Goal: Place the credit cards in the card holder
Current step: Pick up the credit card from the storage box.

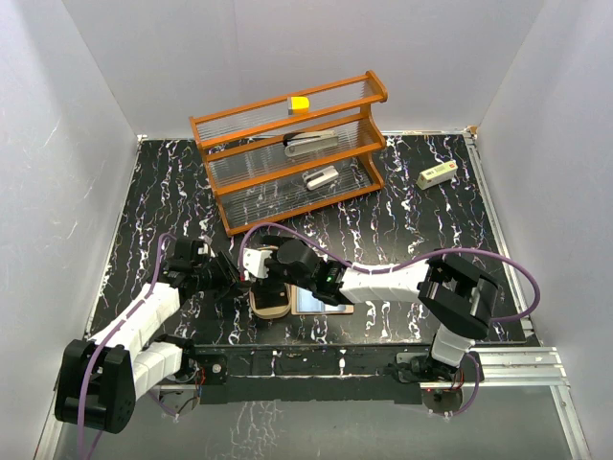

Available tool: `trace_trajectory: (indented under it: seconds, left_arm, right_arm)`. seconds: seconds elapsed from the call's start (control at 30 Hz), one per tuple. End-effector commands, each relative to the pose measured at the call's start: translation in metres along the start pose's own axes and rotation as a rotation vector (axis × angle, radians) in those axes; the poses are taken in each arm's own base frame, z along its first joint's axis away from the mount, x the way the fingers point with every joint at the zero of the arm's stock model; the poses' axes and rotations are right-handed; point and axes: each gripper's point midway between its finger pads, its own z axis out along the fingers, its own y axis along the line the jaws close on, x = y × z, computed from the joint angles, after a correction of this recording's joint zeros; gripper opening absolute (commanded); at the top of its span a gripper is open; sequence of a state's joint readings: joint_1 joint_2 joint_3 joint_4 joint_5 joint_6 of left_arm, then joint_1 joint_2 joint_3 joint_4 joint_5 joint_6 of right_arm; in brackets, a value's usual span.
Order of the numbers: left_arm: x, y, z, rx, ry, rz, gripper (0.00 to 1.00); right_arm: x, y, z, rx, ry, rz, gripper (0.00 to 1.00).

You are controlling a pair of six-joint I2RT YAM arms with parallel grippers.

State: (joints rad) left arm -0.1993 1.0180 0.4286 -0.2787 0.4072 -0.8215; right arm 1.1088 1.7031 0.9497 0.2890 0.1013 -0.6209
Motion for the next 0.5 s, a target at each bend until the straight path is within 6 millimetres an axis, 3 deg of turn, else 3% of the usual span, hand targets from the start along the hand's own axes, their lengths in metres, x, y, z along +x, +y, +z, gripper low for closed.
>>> trace_trajectory:
  seconds: [0.0,0.07,0.27,0.47]
  left_arm:
    - [0.007,0.003,0.005,0.015,0.031,-0.025,0.42]
    - [0.008,0.006,0.006,-0.003,0.039,-0.022,0.39]
    - [0.0,0.002,0.0,-0.014,0.003,0.0,0.19]
    - [-0.001,0.002,-0.002,-0.007,-0.02,-0.005,0.01]
  right_arm:
    - [-0.012,-0.009,-0.01,0.02,-0.034,0.036,0.8]
    - [-0.011,-0.005,-0.011,0.003,-0.03,0.031,0.8]
    - [-0.016,0.001,-0.006,-0.07,-0.053,0.024,0.81]
    - [-0.007,-0.002,0.015,-0.133,-0.05,0.006,0.81]
